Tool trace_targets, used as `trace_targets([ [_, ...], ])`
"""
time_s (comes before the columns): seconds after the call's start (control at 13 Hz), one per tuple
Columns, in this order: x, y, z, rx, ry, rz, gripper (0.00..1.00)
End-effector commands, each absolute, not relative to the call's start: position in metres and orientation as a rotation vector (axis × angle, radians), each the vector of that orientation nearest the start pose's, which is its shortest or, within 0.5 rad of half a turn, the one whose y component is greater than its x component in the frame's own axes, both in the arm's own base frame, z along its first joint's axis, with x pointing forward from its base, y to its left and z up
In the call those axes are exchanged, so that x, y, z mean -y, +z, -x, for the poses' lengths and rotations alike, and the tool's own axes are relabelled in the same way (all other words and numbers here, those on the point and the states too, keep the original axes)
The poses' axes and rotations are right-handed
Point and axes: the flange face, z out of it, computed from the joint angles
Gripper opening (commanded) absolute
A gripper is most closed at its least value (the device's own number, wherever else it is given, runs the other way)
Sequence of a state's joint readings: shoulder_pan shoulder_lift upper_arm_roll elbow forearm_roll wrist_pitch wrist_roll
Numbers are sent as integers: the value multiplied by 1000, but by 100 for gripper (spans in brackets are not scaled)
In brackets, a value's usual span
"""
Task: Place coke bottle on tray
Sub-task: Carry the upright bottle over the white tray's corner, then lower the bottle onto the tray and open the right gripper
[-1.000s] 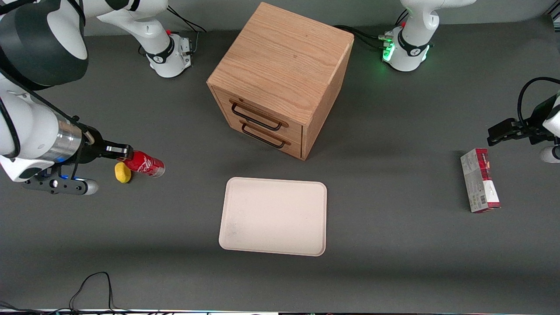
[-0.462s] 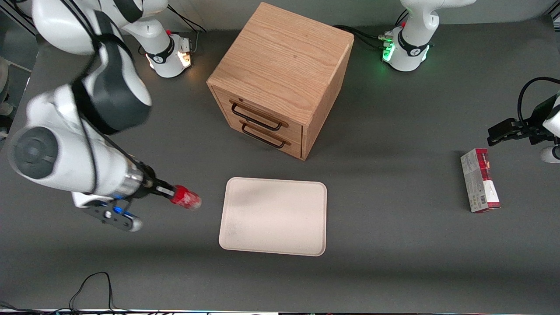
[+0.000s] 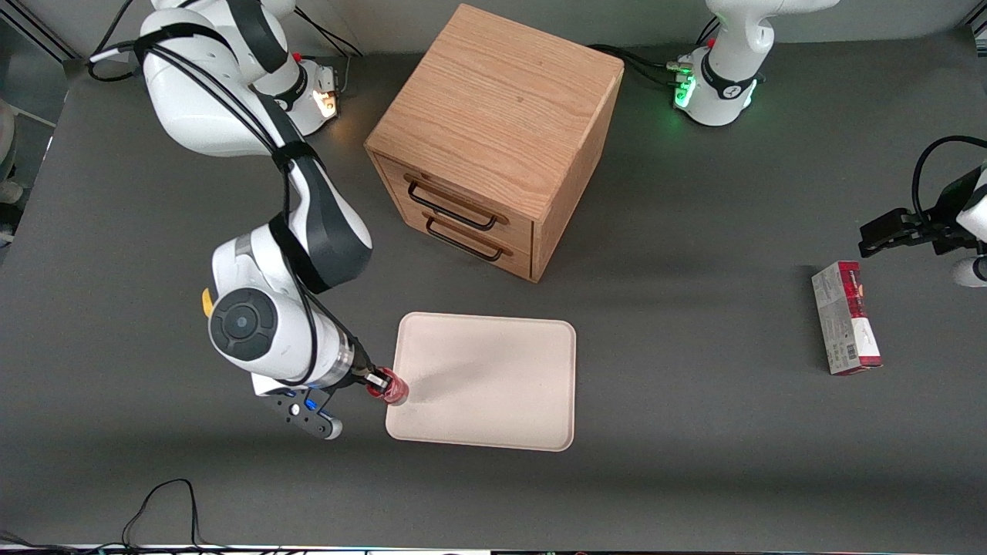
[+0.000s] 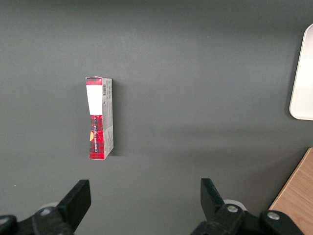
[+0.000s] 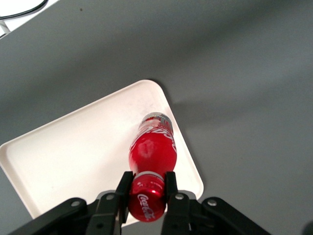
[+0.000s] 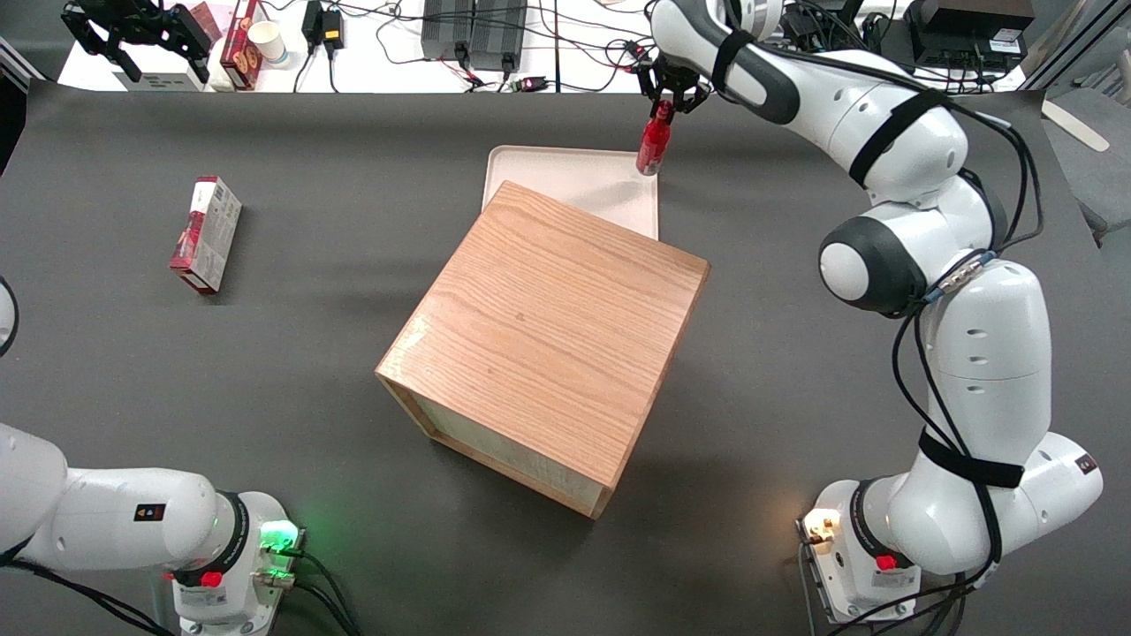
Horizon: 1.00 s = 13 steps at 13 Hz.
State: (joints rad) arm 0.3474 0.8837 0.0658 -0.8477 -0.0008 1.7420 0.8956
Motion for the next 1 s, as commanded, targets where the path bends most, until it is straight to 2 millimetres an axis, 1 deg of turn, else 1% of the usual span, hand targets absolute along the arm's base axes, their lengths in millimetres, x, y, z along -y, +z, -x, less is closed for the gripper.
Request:
trace_targets([
  [0.0, -313, 359, -724, -757, -70, 3046, 0],
  [0.08, -315, 346, -725, -745, -77, 3064, 0],
  [0.46, -325, 340, -723, -728, -88, 3056, 0],
  [0.77, -325, 340, -723, -723, -90, 3056, 0],
  [0.85, -324, 339, -723, -713, -92, 3065, 99],
  [0.92, -327, 339, -722, -699, -106, 3079, 100],
])
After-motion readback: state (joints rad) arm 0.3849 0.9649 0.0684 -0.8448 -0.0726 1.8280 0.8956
